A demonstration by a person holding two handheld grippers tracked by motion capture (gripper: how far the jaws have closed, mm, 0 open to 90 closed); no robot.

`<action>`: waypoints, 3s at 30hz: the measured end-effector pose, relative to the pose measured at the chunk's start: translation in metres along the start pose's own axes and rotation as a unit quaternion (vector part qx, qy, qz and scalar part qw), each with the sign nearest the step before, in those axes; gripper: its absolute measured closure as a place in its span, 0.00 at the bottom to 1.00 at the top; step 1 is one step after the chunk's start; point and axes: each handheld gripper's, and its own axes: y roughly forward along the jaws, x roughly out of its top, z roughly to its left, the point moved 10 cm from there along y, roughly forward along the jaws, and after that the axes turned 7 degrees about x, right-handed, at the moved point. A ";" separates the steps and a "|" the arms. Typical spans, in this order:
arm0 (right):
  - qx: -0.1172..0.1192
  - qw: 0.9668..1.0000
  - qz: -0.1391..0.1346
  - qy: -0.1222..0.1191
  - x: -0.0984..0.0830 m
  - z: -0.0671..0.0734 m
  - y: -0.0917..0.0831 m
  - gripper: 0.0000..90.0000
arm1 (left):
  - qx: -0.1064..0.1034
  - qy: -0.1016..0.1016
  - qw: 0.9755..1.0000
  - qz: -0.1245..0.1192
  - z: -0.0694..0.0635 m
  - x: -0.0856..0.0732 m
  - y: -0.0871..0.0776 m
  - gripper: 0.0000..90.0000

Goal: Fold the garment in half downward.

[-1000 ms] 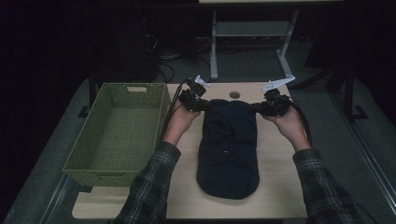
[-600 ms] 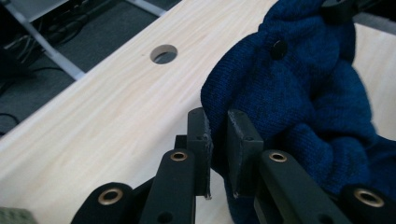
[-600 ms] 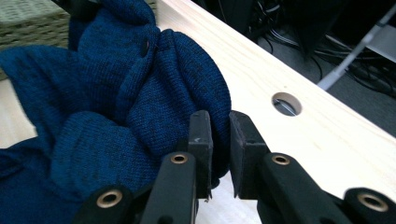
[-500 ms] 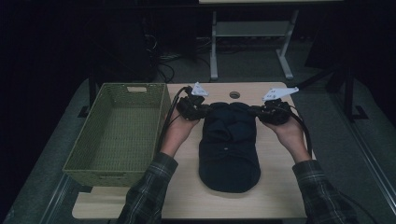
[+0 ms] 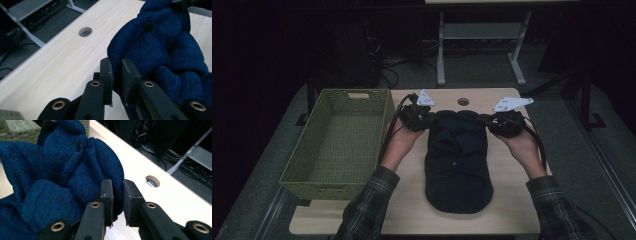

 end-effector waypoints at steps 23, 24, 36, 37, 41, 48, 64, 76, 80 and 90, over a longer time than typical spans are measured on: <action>0.036 0.999 -0.002 0.009 -0.028 0.030 -0.014 0.83 | -0.086 -0.032 0.996 -0.016 -0.042 -0.038 -0.013 0.85; 0.036 0.999 -0.004 0.009 -0.030 0.031 -0.015 0.83 | -0.091 -0.035 0.995 -0.017 -0.044 -0.040 -0.014 0.85; 0.091 0.995 0.006 0.043 -0.059 0.055 -0.018 0.81 | -0.145 -0.050 0.988 0.000 -0.064 -0.063 -0.020 0.84; 0.093 0.995 0.008 0.043 -0.061 0.057 -0.019 0.81 | -0.150 -0.050 0.987 0.003 -0.067 -0.065 -0.021 0.84; 0.102 0.994 0.012 0.044 -0.067 0.063 -0.021 0.81 | -0.163 -0.055 0.985 0.011 -0.075 -0.073 -0.023 0.84; 0.111 0.992 0.019 0.048 -0.082 0.077 -0.022 0.78 | -0.175 -0.051 0.983 0.026 -0.086 -0.089 -0.026 0.84; 0.145 0.987 0.063 0.042 -0.131 0.118 -0.019 0.76 | -0.201 -0.033 0.976 0.083 -0.120 -0.134 -0.025 0.87; 0.164 0.981 0.088 0.045 -0.152 0.134 -0.017 0.70 | -0.208 -0.032 0.972 0.106 -0.130 -0.152 -0.024 0.87; 0.159 0.983 0.082 0.047 -0.150 0.132 -0.024 0.67 | -0.206 -0.034 0.973 0.101 -0.125 -0.150 -0.030 0.84; 0.141 0.987 0.040 0.059 -0.134 0.114 -0.045 0.67 | -0.186 -0.055 0.978 0.070 -0.115 -0.127 -0.047 0.84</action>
